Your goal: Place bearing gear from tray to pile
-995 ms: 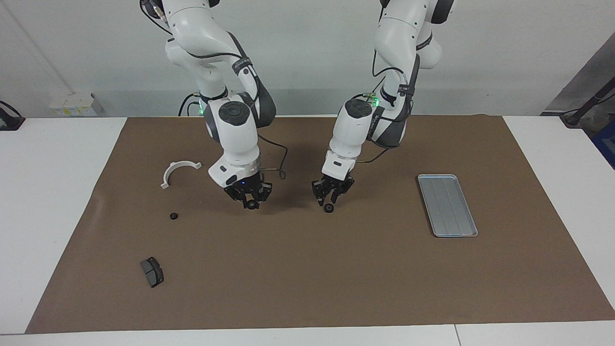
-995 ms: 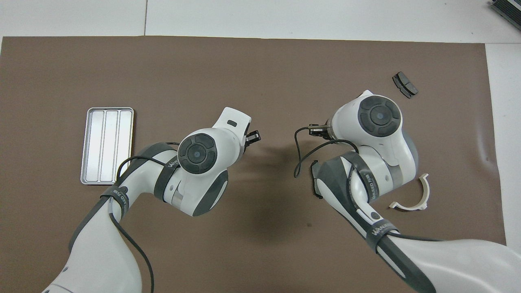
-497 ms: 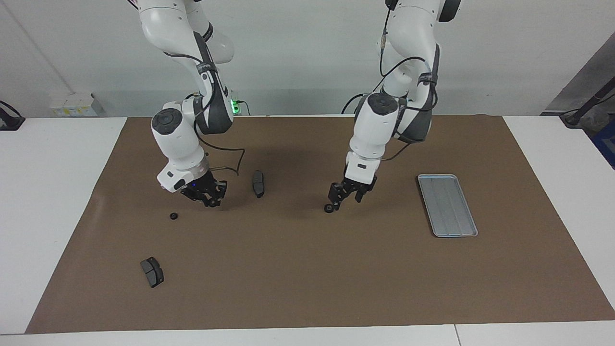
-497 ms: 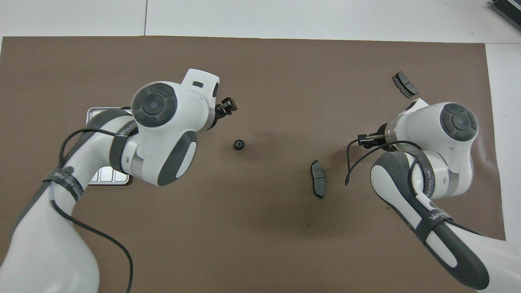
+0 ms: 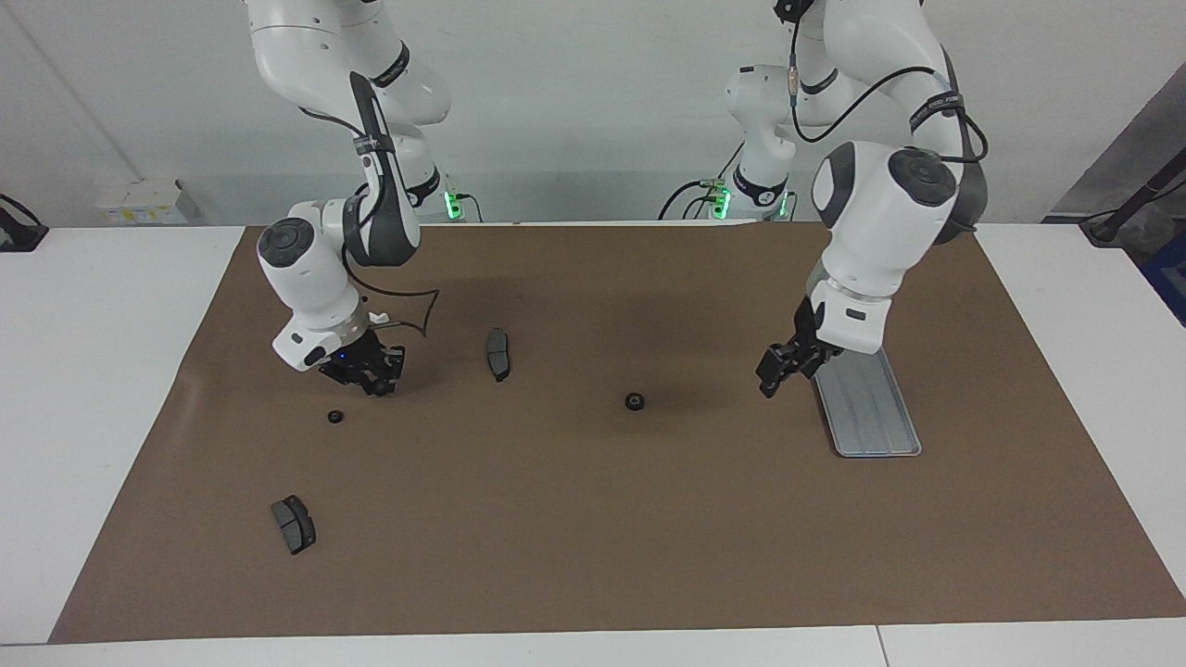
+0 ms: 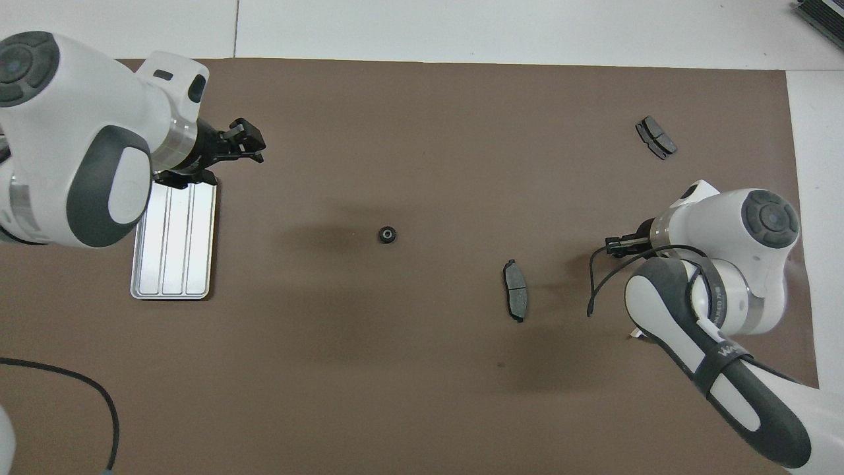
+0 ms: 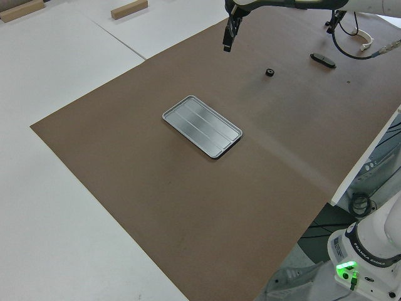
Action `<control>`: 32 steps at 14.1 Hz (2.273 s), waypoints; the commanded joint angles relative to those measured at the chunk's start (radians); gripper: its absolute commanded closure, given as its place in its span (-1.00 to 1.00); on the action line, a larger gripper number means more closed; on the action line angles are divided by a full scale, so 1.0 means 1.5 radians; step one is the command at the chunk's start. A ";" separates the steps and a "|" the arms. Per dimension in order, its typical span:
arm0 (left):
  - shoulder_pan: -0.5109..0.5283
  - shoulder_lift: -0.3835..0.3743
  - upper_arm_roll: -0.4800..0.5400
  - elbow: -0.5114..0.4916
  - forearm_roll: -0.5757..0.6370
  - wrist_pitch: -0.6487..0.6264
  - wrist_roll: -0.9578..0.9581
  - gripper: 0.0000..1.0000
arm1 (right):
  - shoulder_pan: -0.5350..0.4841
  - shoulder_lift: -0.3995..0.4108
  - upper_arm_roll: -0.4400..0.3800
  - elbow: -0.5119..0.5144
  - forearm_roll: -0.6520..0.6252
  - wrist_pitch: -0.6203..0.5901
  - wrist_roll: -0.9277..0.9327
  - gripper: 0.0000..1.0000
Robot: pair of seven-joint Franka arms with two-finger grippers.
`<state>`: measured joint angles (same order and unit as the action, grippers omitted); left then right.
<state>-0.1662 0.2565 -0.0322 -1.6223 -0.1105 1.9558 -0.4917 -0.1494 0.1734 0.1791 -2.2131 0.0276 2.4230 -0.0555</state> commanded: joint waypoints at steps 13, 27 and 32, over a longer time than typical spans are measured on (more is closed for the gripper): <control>0.086 -0.167 0.001 -0.009 0.109 -0.165 0.237 -0.65 | 0.208 0.043 0.006 0.165 0.008 -0.017 0.282 -0.98; 0.101 -0.217 -0.003 -0.133 0.101 -0.083 0.276 -0.68 | 0.422 0.310 0.005 0.480 -0.176 -0.086 0.700 -0.64; 0.102 -0.217 -0.003 -0.132 0.101 -0.087 0.277 -0.67 | 0.427 0.324 0.006 0.471 -0.185 -0.045 0.711 -0.41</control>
<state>-0.0099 -0.0391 -0.0420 -1.7858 0.0363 1.8102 -0.0872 0.4908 0.6401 0.1872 -1.5223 -0.2215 2.3300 0.9882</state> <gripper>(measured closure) 0.159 0.256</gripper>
